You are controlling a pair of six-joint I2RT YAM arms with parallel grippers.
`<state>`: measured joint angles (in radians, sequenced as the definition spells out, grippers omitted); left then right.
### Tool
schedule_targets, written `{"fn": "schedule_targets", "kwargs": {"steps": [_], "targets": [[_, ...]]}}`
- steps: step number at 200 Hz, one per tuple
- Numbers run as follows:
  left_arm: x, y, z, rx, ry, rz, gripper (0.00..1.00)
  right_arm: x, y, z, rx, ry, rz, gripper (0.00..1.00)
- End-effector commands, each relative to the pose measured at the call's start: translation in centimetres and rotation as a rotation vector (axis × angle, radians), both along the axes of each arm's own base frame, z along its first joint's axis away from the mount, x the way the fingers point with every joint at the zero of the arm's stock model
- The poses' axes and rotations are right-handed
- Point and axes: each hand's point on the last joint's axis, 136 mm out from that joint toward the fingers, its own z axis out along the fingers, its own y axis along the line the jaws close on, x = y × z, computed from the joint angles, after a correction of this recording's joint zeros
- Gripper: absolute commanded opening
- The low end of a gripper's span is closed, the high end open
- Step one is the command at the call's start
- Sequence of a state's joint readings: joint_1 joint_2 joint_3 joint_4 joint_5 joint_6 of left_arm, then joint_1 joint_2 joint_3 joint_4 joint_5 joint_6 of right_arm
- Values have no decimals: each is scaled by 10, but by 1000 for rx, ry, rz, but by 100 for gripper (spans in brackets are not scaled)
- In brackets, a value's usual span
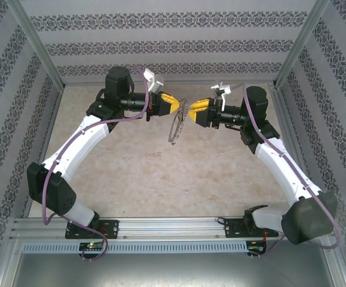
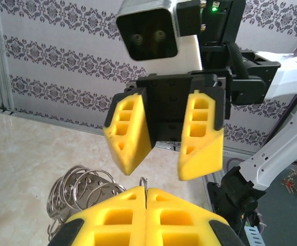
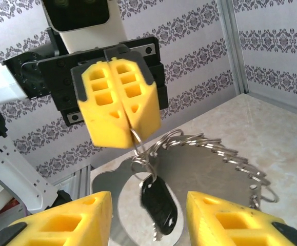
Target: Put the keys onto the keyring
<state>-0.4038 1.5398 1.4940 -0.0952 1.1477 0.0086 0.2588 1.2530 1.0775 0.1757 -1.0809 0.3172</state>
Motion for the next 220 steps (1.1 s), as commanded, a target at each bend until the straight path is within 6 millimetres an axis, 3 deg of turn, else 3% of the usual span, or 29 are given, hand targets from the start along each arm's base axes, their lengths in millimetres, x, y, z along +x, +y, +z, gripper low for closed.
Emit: {"fn": "schedule_targets", "kwargs": {"steps": [1,117,147,188,220], "targets": [[-11,4,24,-46,-74,-19,0,-1,6,28,55,-70,23,42],[-10,4,25,-51,-75,-11,0,0,28,32,72,-70,83,39],[-10,4,25,-53,-75,-10,0,1,29,31,72,-68,86,30],[-8,3,23,-54,-68,-10,0,0,29,32,73,-70,89,0],[-1,5,19,-40,-63,36,0,0,30,31,60,-61,99,0]]}}
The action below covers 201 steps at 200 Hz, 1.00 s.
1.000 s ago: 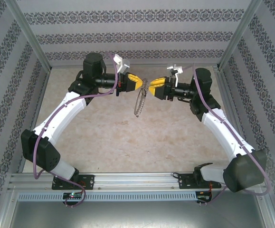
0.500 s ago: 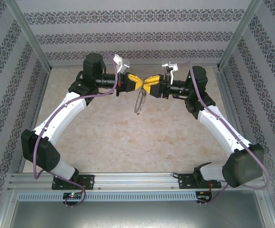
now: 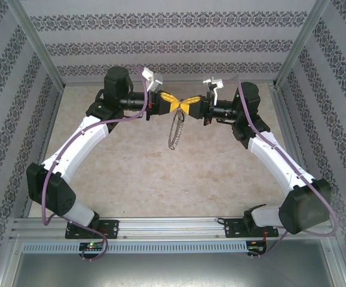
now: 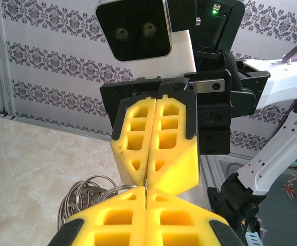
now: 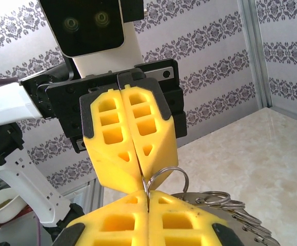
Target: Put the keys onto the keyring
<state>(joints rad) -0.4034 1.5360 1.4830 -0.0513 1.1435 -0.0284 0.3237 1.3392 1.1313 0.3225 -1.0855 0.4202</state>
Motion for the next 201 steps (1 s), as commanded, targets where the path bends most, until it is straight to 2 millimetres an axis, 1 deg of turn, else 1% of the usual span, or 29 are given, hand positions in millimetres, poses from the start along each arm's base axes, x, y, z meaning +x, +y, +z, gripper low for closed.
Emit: {"fn": "schedule_targets", "kwargs": {"steps": [1,7,13,21,31,49,60,76,97,118,149,173,191,201], "targets": [[-2,5,15,-21,-65,30,0,-5,4,16,7,-53,28,0],[1,8,15,-14,-73,56,0,-4,4,15,-1,-50,28,0],[5,12,13,-5,-74,82,5,-3,4,13,-9,-45,26,0],[9,19,14,-2,-78,109,15,-3,5,12,-18,-42,27,0],[12,27,17,-1,-82,135,26,-1,5,8,-33,-33,28,0],[16,43,18,18,-85,173,40,-1,5,2,-69,-26,33,0],[15,50,18,35,-88,180,46,-1,4,-3,-87,-27,36,0],[9,54,16,72,-79,152,52,2,2,-8,-106,-33,28,0],[-1,54,10,129,-42,84,54,5,0,-13,-121,-47,22,0],[-10,52,6,143,3,12,54,8,1,-17,-136,-68,19,0],[-14,48,0,144,47,-44,53,9,6,-21,-188,-94,1,0],[-12,46,-8,159,65,-50,51,7,16,-27,-312,-142,-27,0],[-11,46,-13,171,70,-45,51,7,23,-39,-460,-165,-24,0],[-10,45,-16,177,70,-40,49,7,26,-41,-499,-171,-19,0]]}}
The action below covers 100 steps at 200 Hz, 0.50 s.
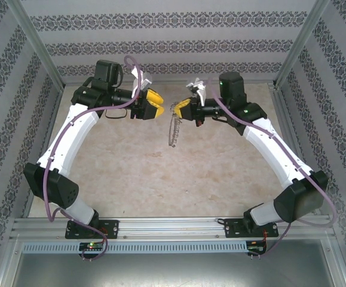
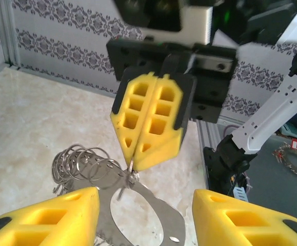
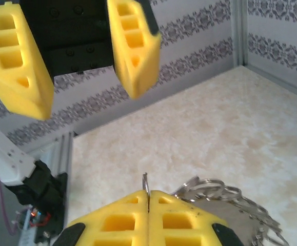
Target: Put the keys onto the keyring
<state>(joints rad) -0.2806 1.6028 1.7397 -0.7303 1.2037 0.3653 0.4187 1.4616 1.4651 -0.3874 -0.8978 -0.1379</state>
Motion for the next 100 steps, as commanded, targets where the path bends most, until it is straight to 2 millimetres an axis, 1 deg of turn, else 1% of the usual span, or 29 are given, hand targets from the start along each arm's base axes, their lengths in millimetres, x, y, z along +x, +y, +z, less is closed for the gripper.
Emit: {"fn": "schedule_targets", "kwargs": {"steps": [1,26,58,100], "targets": [[-9,-1,1,2,-10,-35,49,-3,2,-13,-180,-73,1,0],[-6,0,-5,23,-20,-19,47,-3,5,-5,-182,-91,13,0],[-8,0,-7,21,-26,-30,40,-7,6,6,-181,-113,28,0],[-11,-3,-9,7,-7,-64,39,-9,8,12,-194,-127,44,0]]}}
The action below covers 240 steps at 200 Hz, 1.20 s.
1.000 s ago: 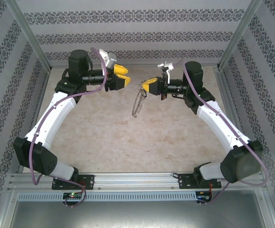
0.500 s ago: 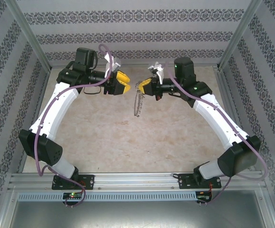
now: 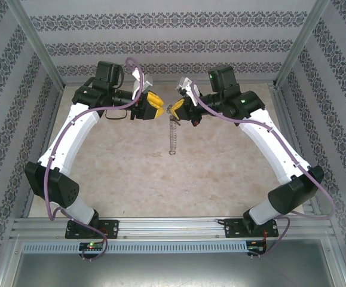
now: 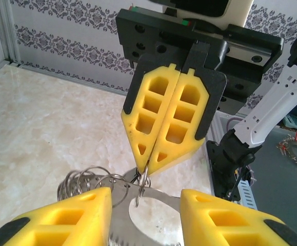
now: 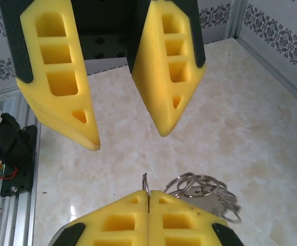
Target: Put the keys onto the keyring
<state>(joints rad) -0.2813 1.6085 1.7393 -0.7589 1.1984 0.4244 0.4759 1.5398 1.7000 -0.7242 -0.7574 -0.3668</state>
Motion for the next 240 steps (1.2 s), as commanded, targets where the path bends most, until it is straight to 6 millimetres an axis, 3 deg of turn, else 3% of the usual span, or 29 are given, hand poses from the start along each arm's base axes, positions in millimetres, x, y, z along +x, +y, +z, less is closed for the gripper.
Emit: {"fn": "schedule_targets", "kwargs": {"steps": [1,135,224,240], "targets": [[-10,-3,-3,-10,18,-52,39,-5,3,11,-4,-45,29,0],[-13,-25,-4,-53,50,-151,37,-7,11,13,14,-35,66,0],[-15,-30,-5,-60,47,-169,0,-5,13,13,15,-37,65,0],[-16,-30,-5,-61,46,-170,0,-6,12,15,18,-37,64,0]]}}
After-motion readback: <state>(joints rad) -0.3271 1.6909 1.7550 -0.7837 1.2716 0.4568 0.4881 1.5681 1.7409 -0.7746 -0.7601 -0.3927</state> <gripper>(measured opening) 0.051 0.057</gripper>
